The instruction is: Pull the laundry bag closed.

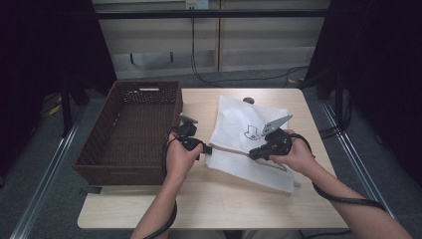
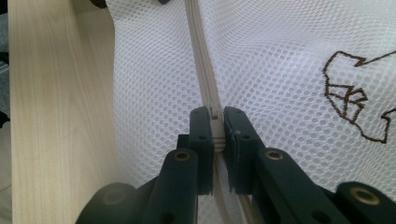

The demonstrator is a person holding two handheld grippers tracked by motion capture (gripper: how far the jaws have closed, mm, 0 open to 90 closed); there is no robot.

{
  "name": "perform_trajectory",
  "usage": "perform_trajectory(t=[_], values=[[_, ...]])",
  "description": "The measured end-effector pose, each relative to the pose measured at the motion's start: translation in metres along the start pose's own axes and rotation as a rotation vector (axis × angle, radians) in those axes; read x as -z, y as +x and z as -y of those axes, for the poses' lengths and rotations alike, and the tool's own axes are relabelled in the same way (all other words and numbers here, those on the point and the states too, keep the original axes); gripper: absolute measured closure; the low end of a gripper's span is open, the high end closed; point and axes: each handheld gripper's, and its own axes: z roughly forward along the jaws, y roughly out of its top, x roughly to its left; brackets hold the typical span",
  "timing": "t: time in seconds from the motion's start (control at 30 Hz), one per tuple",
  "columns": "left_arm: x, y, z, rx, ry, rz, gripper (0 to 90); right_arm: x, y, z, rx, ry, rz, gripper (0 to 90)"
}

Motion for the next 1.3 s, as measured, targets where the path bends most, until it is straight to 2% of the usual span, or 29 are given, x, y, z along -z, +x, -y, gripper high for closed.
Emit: perform_trajectory(t=[0.5, 0.6, 0.63, 0.73, 1.0, 1.07, 1.17, 1.3], values=[[0.0014, -0.0003, 0.0001, 0.003, 0.005, 0.01, 86.2, 0.0007, -0.0003, 0.0014, 0.006, -0.007, -0.001, 83.1], [0.0015, -0.0003, 0.0, 0.005, -0.003, 0.002, 86.2, 0.0009, -0.0003, 0.0017, 0.009, 0.002, 0.007, 83.1], [0.0027, 0.0014, -0.0005, -0.009, 0.0, -0.013, 86.2, 0.0007, -0.0009, 0.0032, 0.003, 0.003, 0.009, 83.0], [0.0037, 0.0031, -0.0002, 0.001, -0.002, 0.009, 86.2, 0.0028, -0.0017, 0.0047, -0.005, 0.001, 0.004, 83.0], [0.0039, 0.0019, -0.0005, 0.006, -0.004, -0.003, 86.1, 0.0049, -0.0024, 0.0056, -0.009, -0.003, 0.005, 83.0], [0.0038, 0.0023, -0.0004, 0.014, -0.007, 0.009, 86.1, 0.0043, -0.003, 0.0066, -0.009, -0.005, 0.004, 83.0], [0.0034, 0.0023, -0.0003, 0.007, -0.002, -0.001, 86.1, 0.0047, -0.0032, 0.0076, -0.015, -0.004, 0.002, 83.0], [0.0039, 0.0024, -0.0004, 0.014, -0.005, 0.008, 86.1, 0.0042, -0.0029, 0.0079, -0.012, -0.006, 0.005, 83.1]])
